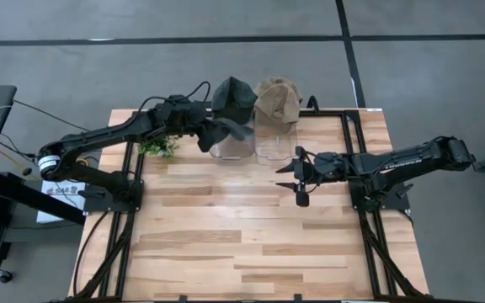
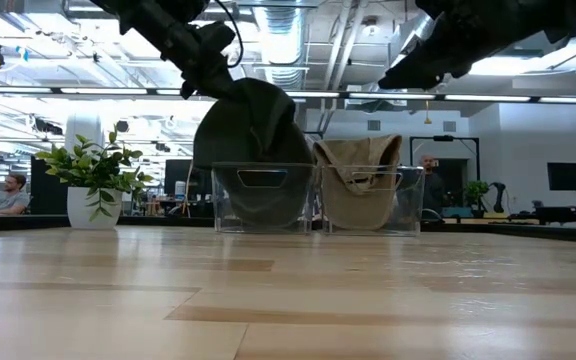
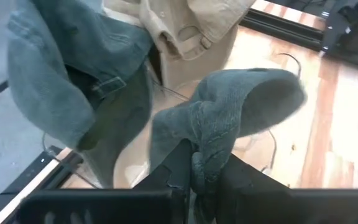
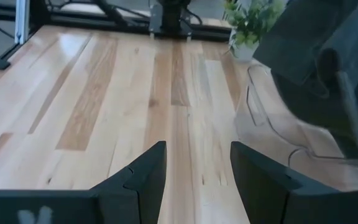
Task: Pick & Place hat
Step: Put the black cap into the left transparent bin
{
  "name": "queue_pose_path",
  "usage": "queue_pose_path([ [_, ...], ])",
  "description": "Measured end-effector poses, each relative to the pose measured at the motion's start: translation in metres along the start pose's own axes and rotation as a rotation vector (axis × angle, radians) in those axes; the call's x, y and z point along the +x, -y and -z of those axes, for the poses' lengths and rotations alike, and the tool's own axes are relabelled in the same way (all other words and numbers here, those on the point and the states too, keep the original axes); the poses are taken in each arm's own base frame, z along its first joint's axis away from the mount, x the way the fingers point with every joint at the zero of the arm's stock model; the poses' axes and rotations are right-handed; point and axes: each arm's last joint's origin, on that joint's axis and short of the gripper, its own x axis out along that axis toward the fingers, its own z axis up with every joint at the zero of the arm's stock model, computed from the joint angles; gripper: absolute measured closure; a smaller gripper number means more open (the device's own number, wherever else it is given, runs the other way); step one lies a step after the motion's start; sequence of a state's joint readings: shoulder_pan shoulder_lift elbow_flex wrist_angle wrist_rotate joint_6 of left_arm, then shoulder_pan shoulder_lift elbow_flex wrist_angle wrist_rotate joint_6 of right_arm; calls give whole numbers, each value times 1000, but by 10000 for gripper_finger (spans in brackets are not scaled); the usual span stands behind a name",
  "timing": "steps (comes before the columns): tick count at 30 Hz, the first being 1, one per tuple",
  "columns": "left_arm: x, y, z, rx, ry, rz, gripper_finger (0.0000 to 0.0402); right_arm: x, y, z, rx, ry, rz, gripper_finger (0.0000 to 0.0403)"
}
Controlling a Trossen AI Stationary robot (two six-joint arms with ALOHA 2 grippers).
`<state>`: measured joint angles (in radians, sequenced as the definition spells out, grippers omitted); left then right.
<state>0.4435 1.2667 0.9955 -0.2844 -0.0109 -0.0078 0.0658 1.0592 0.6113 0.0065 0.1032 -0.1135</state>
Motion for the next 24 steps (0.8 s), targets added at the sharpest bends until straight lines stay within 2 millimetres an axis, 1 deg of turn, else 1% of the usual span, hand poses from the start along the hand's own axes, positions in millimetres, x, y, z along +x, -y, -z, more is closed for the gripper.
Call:
queue_pose_path([
  [3, 3, 3, 1, 28, -6, -18, 363, 0, 0, 1, 4, -11, -1, 234],
  [6, 9, -1, 3, 28, -24, -52, 370, 0, 0, 1, 6, -14, -2, 233],
  [11, 27, 3, 8, 36, -51, -10, 367, 0, 0, 1, 6, -14, -4, 231],
  [15, 37, -2, 10, 84, -74, -33, 361, 0, -2, 2, 3, -18, -9, 233],
  [20, 36, -2, -6, 200, -29, -25, 373, 0, -2, 2, 2, -25, -8, 234],
  [24, 32, -6, -18, 272, 12, -46, 365, 0, -2, 3, 3, -30, -8, 231],
])
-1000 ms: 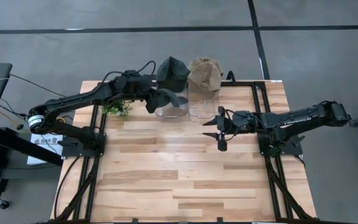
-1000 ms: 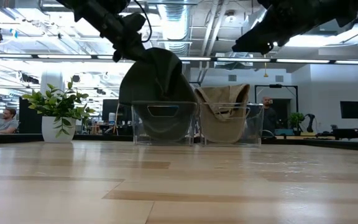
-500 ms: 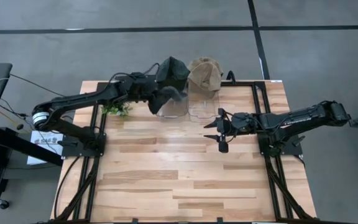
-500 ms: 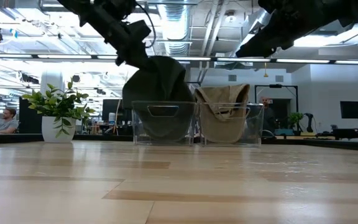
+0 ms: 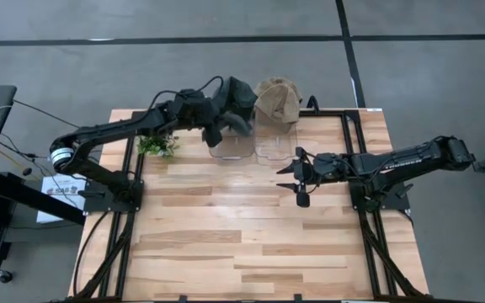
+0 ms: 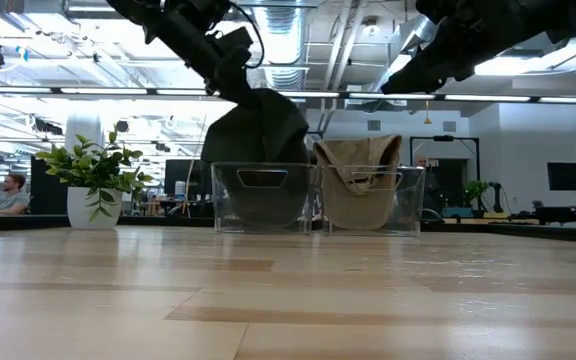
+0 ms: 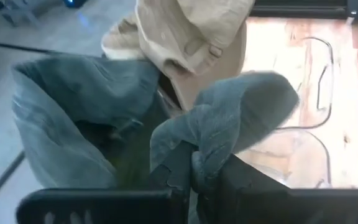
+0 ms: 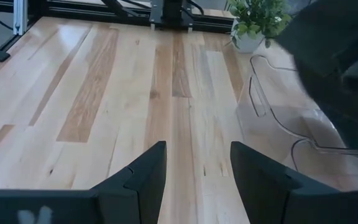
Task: Pick & Place hat
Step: Put the black cap into the left transparent bin
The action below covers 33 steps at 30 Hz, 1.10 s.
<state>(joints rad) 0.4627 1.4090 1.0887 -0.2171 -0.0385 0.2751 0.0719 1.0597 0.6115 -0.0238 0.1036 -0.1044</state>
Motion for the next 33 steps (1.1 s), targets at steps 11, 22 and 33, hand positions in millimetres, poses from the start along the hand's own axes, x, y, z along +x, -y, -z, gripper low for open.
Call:
queue_pose_path([
  [11, 10, -7, 4, 118, -17, 23, 374, 0, 0, 1, 51, -7, 1, 234],
  [22, 11, 1, 3, 105, -7, 92, 376, 0, 0, 2, 59, -22, 0, 234],
  [33, 15, 0, 4, 80, -25, 11, 374, 0, 0, 2, 59, -22, 0, 232],
])
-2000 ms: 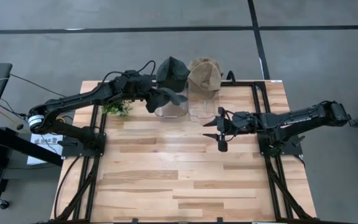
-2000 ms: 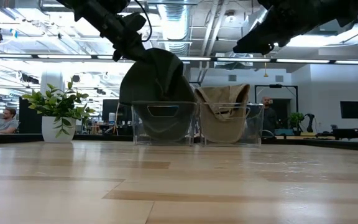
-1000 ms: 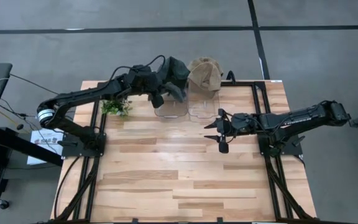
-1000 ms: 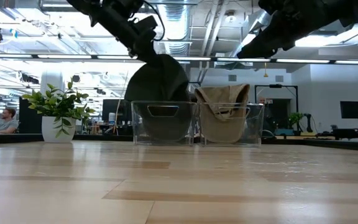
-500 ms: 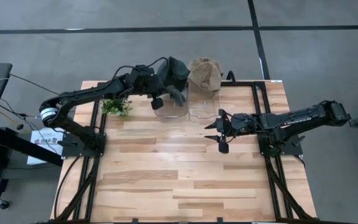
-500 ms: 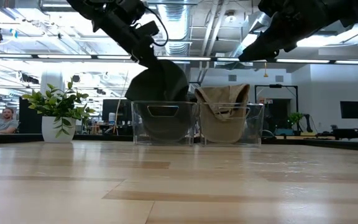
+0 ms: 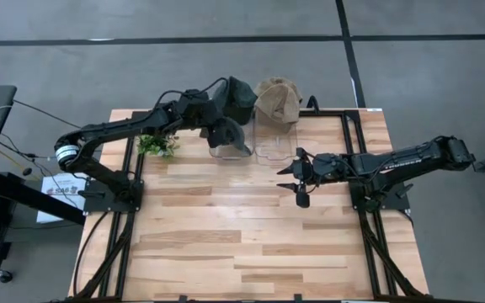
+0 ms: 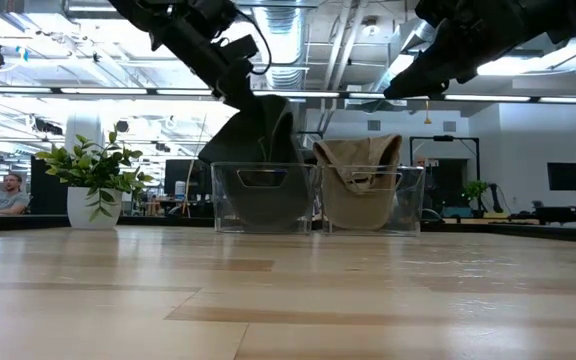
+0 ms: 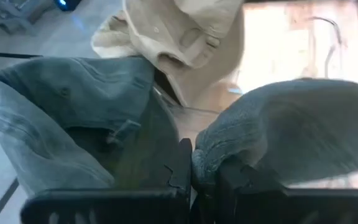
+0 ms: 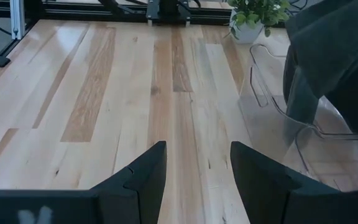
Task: Pick & Place hat
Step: Put the black cap into the left transparent bin
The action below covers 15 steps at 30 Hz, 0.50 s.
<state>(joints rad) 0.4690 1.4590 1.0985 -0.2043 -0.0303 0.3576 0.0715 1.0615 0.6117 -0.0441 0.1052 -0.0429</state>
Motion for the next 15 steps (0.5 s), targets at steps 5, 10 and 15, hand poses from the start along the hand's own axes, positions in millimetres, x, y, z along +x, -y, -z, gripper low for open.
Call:
queue_pose_path([
  [5, 12, -6, 5, -22, -7, -22, 374, 4, 0, -1, -5, 15, 1, 234],
  [10, 30, -9, 15, -44, -48, -23, 374, 8, -3, -3, -24, 41, -7, 232],
  [15, 42, -13, 21, -54, -51, -37, 372, 12, -4, -4, -33, 53, -10, 232],
])
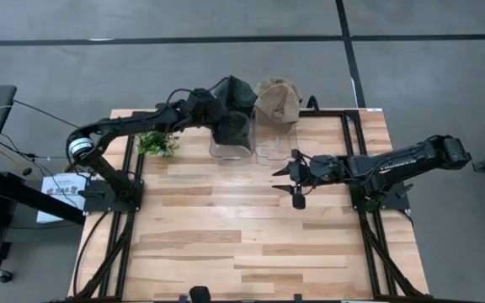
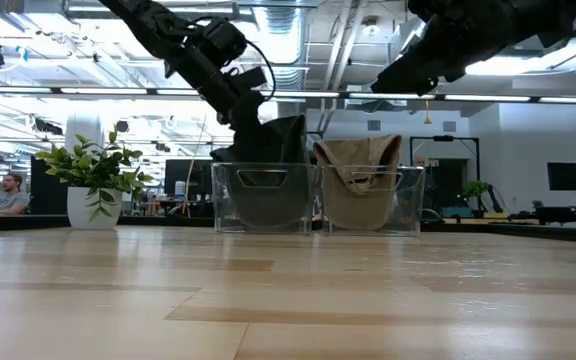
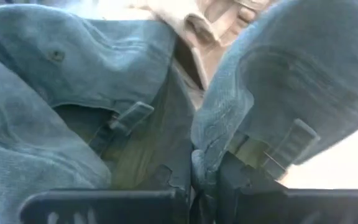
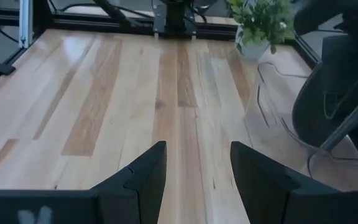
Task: Pick & Place hat
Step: Put the black cap into the left transparent bin
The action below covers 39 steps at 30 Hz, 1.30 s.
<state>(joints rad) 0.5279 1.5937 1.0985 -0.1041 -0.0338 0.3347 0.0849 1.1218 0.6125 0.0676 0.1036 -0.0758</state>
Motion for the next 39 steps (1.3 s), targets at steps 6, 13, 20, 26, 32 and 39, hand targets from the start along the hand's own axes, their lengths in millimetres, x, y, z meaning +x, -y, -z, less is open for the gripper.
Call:
queue_pose_path([
  [6, 0, -4, -2, -10, 27, -19, 370, 4, -1, 3, -3, -19, -2, 234],
  [13, 0, -8, -4, -6, 56, -35, 360, 10, 0, 8, 3, -56, 4, 231],
  [20, 0, -14, -2, 3, 47, -63, 332, 13, 0, 10, 2, -72, 4, 234],
  [26, 0, -17, -2, 28, 26, -153, 299, 13, 0, 10, -3, -72, 4, 232],
  [32, -1, -22, -6, 17, 46, -269, 280, 13, 0, 10, -4, -73, 3, 232],
  [39, -4, -27, -14, -3, 105, -369, 285, 13, 0, 10, -5, -73, 4, 234],
])
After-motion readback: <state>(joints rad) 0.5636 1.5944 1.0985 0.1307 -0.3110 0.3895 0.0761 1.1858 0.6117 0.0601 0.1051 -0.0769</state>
